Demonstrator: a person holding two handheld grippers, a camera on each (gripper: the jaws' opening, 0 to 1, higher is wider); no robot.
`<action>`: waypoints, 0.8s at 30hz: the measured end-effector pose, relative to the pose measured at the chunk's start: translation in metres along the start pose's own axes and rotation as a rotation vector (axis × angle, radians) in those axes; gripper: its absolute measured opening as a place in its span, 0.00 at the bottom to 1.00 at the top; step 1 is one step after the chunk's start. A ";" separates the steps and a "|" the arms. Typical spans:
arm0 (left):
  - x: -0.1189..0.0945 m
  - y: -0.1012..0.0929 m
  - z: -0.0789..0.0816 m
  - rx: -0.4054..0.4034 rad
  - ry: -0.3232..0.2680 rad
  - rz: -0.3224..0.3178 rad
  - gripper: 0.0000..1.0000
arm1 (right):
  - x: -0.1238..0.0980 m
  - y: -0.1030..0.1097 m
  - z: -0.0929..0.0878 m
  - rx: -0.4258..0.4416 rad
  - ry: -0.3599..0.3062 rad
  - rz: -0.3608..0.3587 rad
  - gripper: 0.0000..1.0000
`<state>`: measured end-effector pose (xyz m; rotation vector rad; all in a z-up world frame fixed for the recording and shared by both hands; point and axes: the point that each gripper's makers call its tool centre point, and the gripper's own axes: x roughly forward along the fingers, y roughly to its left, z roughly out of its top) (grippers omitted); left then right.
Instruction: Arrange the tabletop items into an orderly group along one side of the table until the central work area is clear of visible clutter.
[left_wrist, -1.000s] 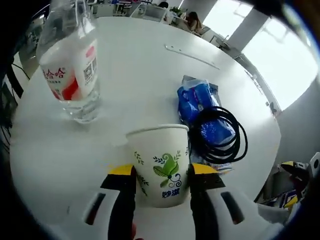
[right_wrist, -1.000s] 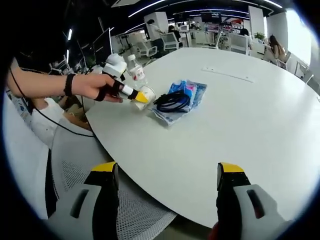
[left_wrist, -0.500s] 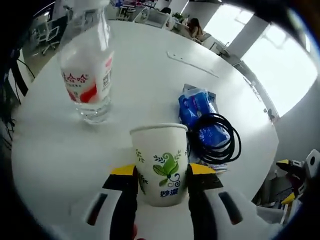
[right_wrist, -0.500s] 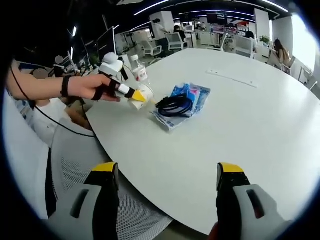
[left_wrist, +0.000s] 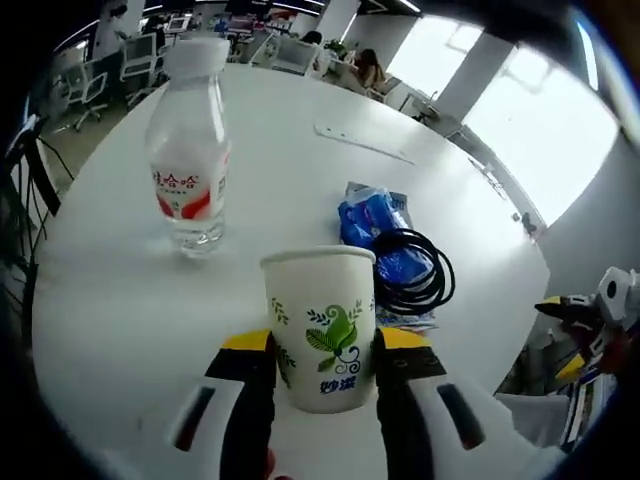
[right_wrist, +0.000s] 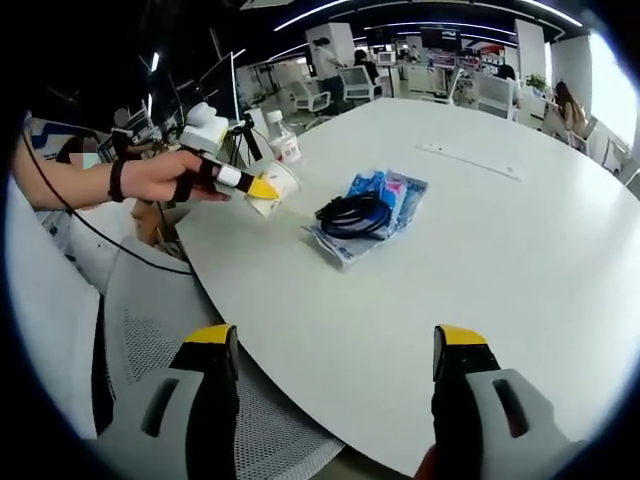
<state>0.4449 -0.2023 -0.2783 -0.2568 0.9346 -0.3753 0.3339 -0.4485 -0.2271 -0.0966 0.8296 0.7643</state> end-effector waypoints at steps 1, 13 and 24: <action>-0.002 -0.002 0.000 0.007 -0.004 -0.009 0.38 | 0.001 0.000 0.000 -0.003 0.001 0.004 0.79; -0.018 -0.020 -0.003 0.115 -0.003 -0.038 0.38 | 0.008 0.003 0.017 -0.032 0.000 0.044 0.81; -0.029 -0.044 -0.006 0.208 -0.021 -0.094 0.38 | 0.017 0.005 0.040 -0.079 0.000 0.083 0.82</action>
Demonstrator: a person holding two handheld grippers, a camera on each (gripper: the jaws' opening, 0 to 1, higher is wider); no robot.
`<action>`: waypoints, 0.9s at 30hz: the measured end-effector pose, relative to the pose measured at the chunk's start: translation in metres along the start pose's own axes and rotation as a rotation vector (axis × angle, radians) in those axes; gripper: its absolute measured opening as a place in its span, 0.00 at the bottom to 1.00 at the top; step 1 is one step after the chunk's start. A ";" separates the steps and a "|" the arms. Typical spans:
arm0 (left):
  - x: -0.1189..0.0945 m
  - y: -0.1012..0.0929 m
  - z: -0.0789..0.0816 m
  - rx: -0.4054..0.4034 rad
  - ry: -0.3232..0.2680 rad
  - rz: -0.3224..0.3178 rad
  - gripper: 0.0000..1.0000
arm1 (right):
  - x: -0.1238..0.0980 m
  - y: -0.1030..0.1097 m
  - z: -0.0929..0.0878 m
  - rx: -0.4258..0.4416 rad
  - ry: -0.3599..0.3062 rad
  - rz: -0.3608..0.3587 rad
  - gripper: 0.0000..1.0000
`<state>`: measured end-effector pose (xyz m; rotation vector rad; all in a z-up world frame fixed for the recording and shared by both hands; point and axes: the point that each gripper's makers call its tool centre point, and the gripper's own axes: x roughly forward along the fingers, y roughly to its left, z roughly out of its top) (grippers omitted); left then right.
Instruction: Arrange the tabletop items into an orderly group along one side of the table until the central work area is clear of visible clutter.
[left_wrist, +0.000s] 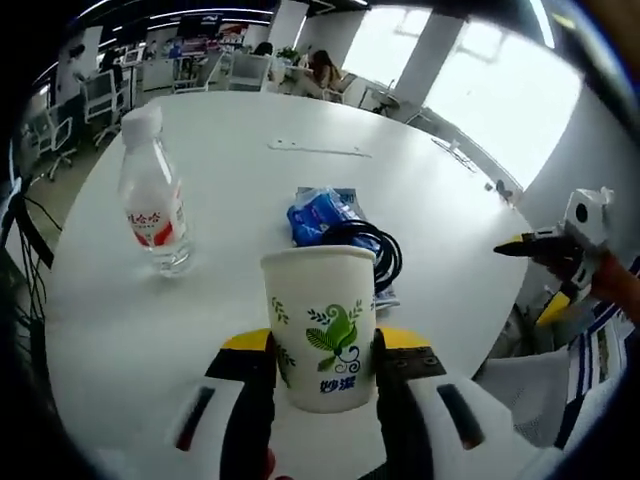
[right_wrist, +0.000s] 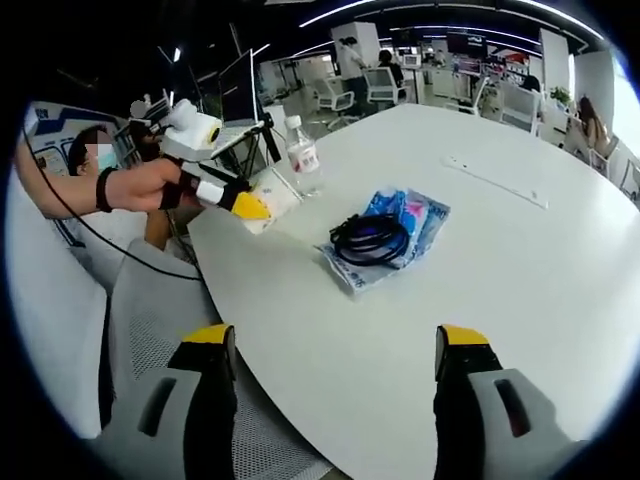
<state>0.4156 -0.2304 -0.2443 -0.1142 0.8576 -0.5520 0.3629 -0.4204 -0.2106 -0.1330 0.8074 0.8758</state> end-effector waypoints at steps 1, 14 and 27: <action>0.000 -0.002 0.000 0.015 0.003 0.000 0.38 | 0.001 0.001 0.002 -0.004 -0.002 0.005 0.82; -0.002 -0.039 -0.003 0.195 0.019 -0.063 0.38 | 0.017 0.017 0.030 -0.066 -0.016 0.075 0.80; -0.002 -0.064 -0.003 0.355 0.025 -0.109 0.38 | 0.025 0.037 0.049 -0.079 -0.050 0.159 0.75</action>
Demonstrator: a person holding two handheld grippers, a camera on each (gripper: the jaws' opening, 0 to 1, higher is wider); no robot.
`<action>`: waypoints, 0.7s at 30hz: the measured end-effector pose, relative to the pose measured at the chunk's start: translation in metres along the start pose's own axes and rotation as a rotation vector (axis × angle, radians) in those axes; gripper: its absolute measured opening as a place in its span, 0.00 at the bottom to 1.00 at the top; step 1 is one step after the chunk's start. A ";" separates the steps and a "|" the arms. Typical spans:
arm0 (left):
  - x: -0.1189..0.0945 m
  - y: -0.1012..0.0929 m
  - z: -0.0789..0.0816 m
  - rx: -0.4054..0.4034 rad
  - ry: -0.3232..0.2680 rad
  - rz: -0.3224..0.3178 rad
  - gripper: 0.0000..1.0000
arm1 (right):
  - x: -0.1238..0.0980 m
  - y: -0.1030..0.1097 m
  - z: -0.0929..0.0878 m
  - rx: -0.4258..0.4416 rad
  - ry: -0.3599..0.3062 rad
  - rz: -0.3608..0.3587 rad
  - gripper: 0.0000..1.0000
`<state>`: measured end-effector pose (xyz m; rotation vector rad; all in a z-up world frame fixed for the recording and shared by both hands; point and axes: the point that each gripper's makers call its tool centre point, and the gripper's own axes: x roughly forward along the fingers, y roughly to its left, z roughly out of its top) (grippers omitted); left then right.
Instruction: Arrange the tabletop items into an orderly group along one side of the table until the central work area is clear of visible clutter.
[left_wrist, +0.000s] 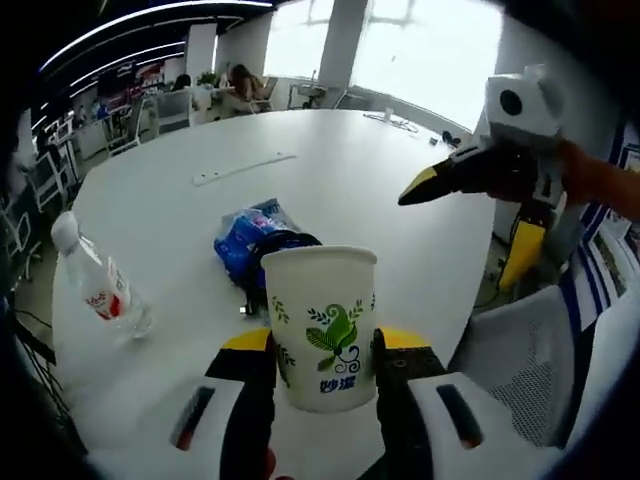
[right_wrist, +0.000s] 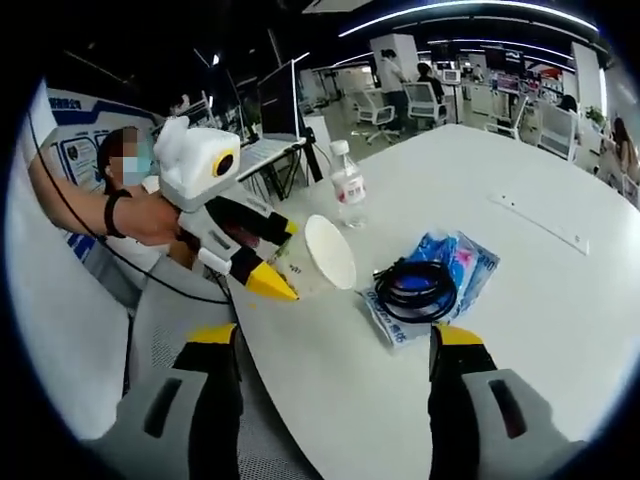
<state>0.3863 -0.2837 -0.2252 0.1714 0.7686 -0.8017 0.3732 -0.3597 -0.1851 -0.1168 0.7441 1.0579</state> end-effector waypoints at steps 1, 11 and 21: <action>0.000 -0.002 0.000 0.018 0.005 -0.002 0.38 | 0.002 0.001 0.002 0.001 -0.005 0.008 0.75; -0.003 -0.017 0.006 0.132 0.001 -0.032 0.38 | 0.015 0.017 0.014 0.015 -0.031 0.091 0.59; -0.004 -0.028 0.014 0.259 -0.001 -0.048 0.38 | 0.021 0.030 0.025 0.060 -0.078 0.163 0.40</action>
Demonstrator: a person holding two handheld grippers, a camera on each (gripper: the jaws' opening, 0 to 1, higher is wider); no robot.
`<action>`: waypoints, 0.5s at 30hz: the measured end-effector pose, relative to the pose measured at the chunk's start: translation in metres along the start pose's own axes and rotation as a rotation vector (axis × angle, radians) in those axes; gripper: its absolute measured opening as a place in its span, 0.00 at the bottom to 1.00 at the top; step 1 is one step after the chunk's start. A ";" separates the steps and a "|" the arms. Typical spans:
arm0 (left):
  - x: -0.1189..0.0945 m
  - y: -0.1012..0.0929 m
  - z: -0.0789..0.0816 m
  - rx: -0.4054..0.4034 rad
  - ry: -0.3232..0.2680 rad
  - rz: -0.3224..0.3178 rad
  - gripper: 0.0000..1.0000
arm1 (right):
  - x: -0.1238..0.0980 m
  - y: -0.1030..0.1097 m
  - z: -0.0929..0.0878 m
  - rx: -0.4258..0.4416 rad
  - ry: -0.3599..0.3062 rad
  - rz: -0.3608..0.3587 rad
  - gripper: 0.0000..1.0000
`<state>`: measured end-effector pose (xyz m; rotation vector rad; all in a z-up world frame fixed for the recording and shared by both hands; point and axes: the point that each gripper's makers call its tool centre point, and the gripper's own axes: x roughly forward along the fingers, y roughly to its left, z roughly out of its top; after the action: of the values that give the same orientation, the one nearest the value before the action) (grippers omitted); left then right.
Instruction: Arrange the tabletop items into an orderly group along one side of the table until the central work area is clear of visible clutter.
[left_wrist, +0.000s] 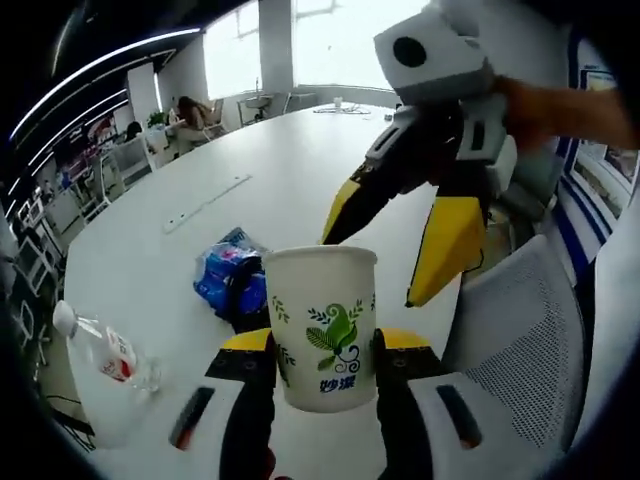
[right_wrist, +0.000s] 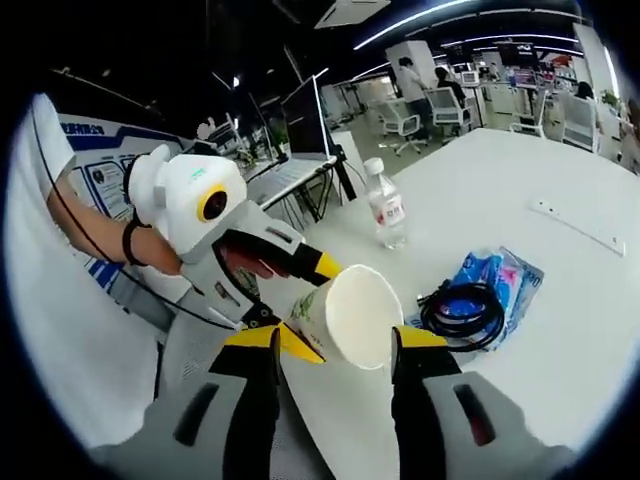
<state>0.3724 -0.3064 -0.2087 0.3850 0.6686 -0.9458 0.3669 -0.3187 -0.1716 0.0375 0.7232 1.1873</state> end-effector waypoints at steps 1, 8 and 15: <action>0.000 -0.001 0.001 0.008 -0.001 -0.002 0.38 | 0.001 0.001 0.001 0.006 -0.006 0.004 0.38; 0.001 -0.007 0.006 0.091 0.002 0.000 0.38 | 0.004 0.008 0.007 0.041 -0.038 0.043 0.21; 0.002 -0.010 0.007 0.125 0.002 -0.009 0.38 | 0.007 0.013 0.010 0.071 -0.055 0.077 0.04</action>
<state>0.3671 -0.3175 -0.2050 0.4933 0.6149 -0.9987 0.3620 -0.3046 -0.1622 0.1580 0.7206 1.2290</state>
